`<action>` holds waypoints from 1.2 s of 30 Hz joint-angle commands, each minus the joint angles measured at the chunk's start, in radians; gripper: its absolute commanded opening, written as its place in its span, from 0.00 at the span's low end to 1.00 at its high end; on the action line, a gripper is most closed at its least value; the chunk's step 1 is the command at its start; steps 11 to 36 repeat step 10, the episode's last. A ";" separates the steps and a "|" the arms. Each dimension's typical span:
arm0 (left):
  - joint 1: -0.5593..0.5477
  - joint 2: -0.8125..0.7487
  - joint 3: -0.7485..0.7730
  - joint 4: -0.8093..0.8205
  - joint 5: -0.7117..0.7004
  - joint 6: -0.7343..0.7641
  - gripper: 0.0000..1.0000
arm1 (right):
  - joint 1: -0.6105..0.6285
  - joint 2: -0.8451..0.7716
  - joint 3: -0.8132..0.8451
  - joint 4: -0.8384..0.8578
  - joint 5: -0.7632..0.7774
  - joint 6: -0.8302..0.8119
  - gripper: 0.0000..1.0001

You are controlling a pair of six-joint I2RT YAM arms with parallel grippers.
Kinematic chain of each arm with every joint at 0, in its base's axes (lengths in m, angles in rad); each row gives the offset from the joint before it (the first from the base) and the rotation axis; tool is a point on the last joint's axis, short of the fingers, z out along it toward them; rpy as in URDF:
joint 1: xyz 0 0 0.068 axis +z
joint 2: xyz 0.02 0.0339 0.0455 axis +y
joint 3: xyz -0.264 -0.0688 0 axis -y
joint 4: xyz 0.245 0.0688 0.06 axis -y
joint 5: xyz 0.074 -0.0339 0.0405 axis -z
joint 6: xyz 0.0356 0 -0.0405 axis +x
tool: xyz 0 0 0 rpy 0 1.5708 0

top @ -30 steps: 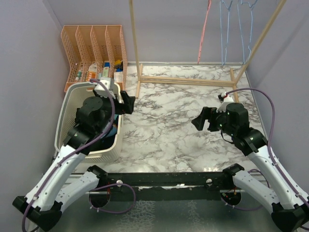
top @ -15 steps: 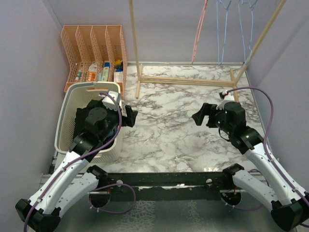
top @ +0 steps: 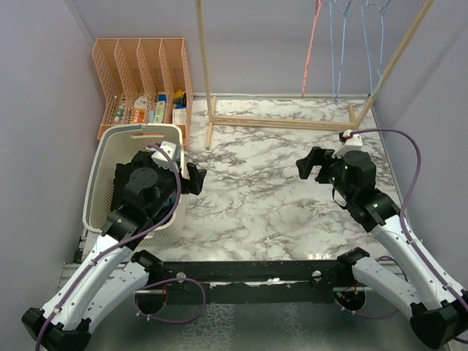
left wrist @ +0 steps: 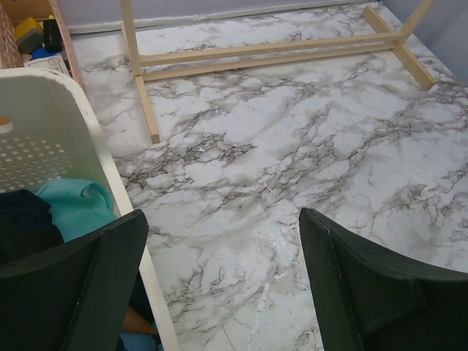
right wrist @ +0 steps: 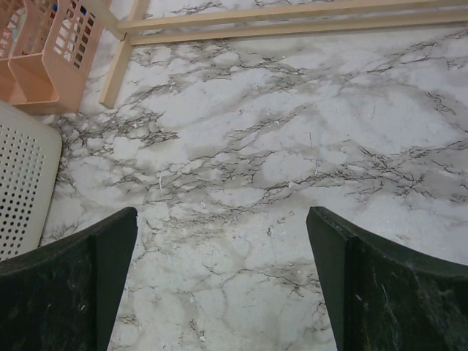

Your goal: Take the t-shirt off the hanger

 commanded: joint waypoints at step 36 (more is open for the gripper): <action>0.000 -0.011 -0.008 0.015 0.000 -0.006 0.87 | -0.002 -0.025 0.001 0.041 -0.062 -0.067 0.98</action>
